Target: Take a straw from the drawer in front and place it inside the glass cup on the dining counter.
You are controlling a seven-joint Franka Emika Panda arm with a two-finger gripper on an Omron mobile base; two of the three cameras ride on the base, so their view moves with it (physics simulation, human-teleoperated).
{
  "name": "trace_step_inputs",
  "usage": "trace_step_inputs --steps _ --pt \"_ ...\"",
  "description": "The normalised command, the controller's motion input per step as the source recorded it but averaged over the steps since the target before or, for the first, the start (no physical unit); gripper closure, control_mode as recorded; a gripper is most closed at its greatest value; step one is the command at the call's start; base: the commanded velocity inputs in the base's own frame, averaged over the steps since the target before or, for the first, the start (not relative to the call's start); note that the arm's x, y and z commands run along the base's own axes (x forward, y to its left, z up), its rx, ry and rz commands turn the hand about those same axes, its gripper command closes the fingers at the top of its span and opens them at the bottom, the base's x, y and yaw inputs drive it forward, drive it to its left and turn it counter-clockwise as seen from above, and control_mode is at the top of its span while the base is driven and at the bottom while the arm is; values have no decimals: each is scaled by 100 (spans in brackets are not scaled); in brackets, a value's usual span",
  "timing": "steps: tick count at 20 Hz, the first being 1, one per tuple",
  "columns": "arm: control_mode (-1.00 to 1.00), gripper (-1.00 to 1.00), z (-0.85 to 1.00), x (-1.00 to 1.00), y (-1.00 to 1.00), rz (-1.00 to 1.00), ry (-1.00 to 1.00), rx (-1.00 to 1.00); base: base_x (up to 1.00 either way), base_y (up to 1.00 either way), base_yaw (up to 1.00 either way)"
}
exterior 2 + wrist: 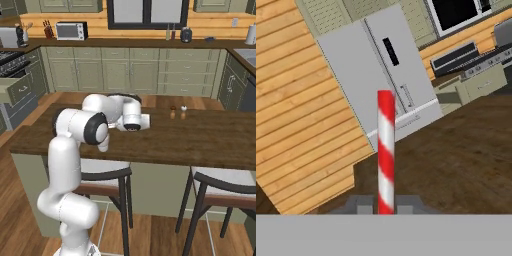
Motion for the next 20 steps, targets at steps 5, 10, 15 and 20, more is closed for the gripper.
trace_step_inputs --steps 5,10,15,20 --pt "-100 100 0 1 -14 -3 0 0 0 0 0" --pt "-100 -100 0 0 0 -1 0 0 0 0 0" --pt "-100 -100 2 -2 0 -2 0 0 0 0 0" --pt "-100 -100 56 -19 0 -2 -10 -1 0 0 0"
